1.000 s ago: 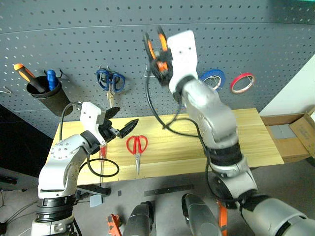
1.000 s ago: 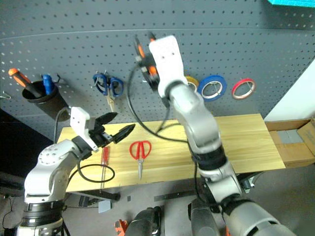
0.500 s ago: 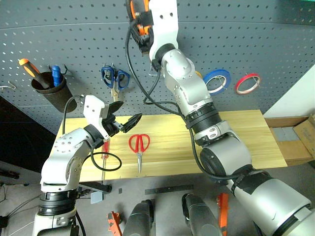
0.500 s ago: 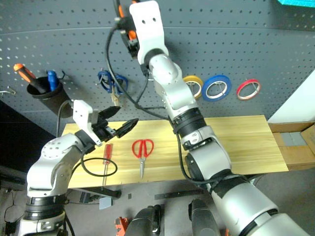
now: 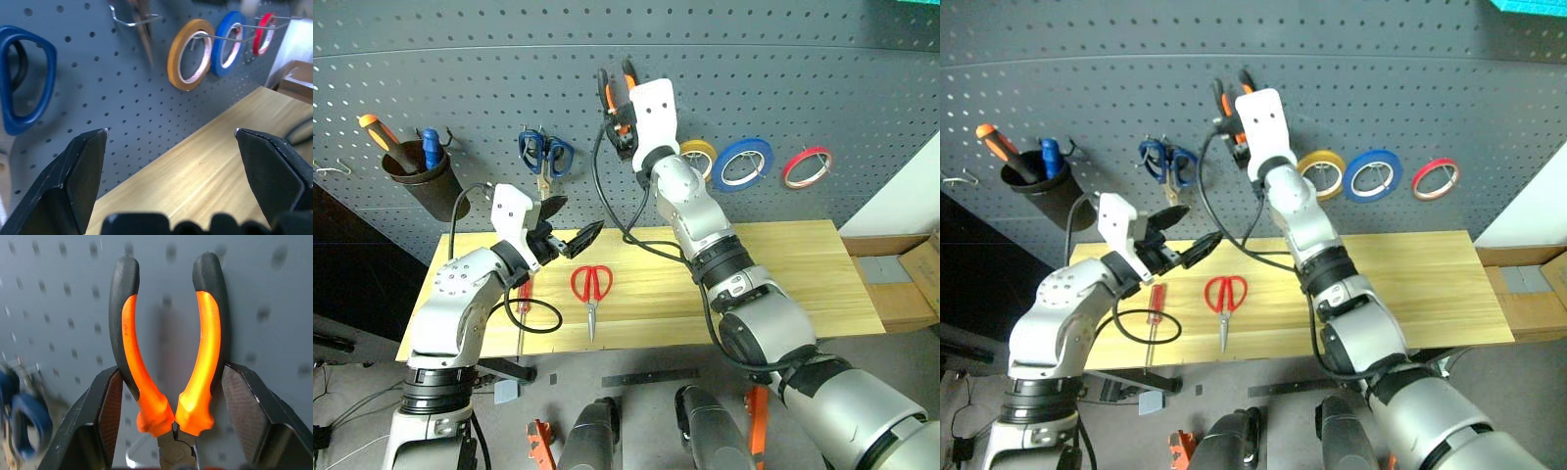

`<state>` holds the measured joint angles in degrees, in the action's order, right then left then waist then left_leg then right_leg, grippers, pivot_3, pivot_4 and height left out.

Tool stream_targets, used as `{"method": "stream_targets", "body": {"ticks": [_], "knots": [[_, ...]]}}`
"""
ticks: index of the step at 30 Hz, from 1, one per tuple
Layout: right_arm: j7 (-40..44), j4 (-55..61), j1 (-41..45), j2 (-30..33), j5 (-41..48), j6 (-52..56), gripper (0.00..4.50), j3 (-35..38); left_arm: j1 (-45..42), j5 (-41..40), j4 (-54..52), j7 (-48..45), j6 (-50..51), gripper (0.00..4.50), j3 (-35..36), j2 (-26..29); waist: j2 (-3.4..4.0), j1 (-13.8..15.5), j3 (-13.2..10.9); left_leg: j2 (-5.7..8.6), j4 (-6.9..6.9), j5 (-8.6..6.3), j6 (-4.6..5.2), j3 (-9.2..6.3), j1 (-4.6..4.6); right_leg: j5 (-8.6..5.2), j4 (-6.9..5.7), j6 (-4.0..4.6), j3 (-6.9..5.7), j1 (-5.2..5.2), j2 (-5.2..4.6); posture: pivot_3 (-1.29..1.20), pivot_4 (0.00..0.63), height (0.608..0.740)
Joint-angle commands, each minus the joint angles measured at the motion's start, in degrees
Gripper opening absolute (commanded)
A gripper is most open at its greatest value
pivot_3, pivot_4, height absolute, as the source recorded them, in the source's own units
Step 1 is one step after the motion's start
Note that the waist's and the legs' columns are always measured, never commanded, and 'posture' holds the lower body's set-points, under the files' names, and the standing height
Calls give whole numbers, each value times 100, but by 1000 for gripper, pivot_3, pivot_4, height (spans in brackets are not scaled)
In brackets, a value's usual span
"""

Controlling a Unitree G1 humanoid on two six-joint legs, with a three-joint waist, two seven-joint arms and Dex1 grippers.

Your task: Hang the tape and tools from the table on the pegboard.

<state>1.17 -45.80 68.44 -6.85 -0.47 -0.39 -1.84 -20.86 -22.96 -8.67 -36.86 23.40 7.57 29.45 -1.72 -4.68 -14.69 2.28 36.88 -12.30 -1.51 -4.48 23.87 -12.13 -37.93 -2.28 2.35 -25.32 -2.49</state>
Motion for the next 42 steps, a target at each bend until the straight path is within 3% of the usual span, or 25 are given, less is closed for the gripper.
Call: {"method": "stream_targets", "body": {"ticks": [1, 4, 10, 16, 21, 27, 33, 42], "knots": [[-11, 381, 40, -14, -23, 186, 2581, -20, -102, 82, -38, 37, -195, 4500, -12, -29, 0, 1, 0, 0, -1, 0, 0, -1, 0, 0, -1, 0, 0, -1, 0, -51, 204, 740], [62, 515, -67, -6, -74, 444, 2581, -77, -119, 170, 5, 75, -234, 4500, -65, -46, 0, 0, 0, 0, 0, 0, 0, -5, 0, 0, -1, 0, -3, 0, 0, -51, 204, 740], [312, 1146, -403, 111, -114, 1331, 4479, -240, -107, 332, 38, 155, -196, 4500, -198, -65, 0, -2, 0, 0, 2, 0, 0, -3, -1, 0, -1, 0, -2, 1, 1, -71, 205, 740], [1166, 2772, -1139, 524, -110, 2764, 4479, -765, -14, 387, -112, 327, 17, 4500, -309, -135, 0, -9, 0, -1, 1, 0, 0, -4, 0, 0, -1, 0, -2, 0, 0, -81, 208, 740], [2397, 4626, -1845, 1112, 472, 4424, 4479, -1258, 358, 503, -572, 489, 802, 4500, -570, 20, 0, -23, 0, -1, 1, -1, 1, -2, 0, -1, -1, -1, -1, 1, 0, -85, 216, 740], [3084, 6454, -2588, 1590, 1553, 6175, 4479, -1262, 765, 993, -513, 1445, 2663, 4500, -1025, -101, 0, -34, 0, -5, 4, 0, 1, -7, -3, -3, -2, -3, -3, 3, 4, -97, 224, 740], [2915, 6973, -2907, 1638, 1862, 6764, 4479, -1389, 679, 1239, 116, 2518, 3655, 4500, -820, -1017, -2, -27, 1, -5, 16, 0, 1, -7, -5, -15, 4, -23, -4, 12, 4, -110, 229, 740], [2713, 7004, -2913, 1644, 1973, 6852, 4479, -1492, 289, 1626, 1267, 3114, 3402, 4500, -879, -1617, -3, -24, 1, -4, 13, 0, 1, -2, -4, -4, 8, -7, -3, 10, 1, -126, 235, 740]]}}
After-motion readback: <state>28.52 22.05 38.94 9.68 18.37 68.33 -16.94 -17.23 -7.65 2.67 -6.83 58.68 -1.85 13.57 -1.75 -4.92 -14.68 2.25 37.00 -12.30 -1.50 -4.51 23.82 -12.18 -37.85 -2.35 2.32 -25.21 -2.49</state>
